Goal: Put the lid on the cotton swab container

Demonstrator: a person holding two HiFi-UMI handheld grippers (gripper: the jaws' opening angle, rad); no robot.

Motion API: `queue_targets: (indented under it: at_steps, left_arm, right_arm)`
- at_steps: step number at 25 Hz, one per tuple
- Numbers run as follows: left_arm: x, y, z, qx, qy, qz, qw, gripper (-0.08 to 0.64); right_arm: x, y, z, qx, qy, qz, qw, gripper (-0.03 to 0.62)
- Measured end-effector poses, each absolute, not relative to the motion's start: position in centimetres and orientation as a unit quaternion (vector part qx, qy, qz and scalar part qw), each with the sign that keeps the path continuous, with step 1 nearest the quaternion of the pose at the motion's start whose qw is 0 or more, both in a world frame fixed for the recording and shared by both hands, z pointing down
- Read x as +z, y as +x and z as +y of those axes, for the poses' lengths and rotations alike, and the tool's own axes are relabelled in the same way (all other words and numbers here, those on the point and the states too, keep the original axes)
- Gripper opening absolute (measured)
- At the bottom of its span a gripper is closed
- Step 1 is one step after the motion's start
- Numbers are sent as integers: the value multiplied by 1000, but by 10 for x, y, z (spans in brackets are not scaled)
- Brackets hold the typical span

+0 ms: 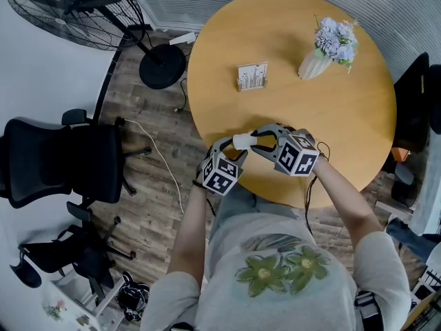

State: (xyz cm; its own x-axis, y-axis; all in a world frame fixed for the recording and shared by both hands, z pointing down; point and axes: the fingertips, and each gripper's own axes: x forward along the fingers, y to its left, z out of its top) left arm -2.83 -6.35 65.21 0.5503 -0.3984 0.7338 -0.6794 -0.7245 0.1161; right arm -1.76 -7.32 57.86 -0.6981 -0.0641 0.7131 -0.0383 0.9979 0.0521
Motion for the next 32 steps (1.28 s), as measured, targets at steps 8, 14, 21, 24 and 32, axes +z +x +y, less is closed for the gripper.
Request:
queue_targets:
  at_steps: [8,14,21,24,32]
  left_arm:
    - [652,-28,-64,354,859,-312,199,229]
    - [653,-28,-64,353,859,-312,200,229]
    - [652,-27,-64,352,859,-313,201,229]
    - [652,-27,-65,351,859,-313,202,229]
    - [651,-27,-65,349,859,-314,204,229]
  right_arm:
    - [579,-17,-73,-13,28,-921,389,124]
    - [582,-17,-70,-13,28,-919,392,124]
    - [585,-17,-66,-10,25,-918,395,124]
    - [585,-18,-65,-8,25,-918,395,124]
    - [585,-19,-68,2,39,-918,394,110]
